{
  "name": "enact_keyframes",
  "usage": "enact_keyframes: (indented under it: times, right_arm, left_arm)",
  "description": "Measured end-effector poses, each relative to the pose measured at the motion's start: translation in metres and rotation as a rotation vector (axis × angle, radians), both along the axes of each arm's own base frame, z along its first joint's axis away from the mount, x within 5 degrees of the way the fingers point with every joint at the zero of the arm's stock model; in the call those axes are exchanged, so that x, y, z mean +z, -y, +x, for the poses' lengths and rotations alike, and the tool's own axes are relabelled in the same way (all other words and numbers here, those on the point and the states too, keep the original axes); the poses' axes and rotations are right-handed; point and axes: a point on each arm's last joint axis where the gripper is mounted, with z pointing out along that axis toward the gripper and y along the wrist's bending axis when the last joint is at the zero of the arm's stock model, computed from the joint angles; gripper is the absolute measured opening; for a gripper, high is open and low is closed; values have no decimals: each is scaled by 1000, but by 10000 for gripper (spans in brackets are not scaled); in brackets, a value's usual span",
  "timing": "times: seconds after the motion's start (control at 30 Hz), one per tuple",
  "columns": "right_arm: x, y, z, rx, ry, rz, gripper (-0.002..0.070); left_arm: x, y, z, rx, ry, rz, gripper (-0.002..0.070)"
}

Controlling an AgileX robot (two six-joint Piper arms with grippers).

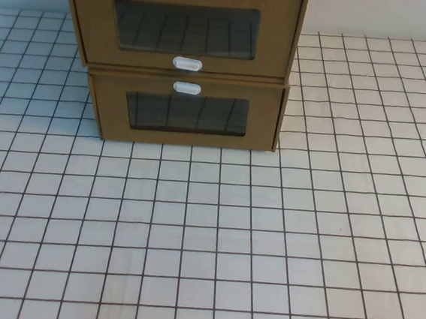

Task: Open the shoe box
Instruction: 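Pull the top drawer of the cardboard box fully open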

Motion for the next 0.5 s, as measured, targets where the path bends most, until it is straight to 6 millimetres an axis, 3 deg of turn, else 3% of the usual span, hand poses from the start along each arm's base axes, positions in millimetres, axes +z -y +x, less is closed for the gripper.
enact_keyframes:
  times: [0.5]
  right_arm:
    - [0,0,0,0,0,0,-13]
  left_arm:
    - [1,0,0,0,13,-5,-2]
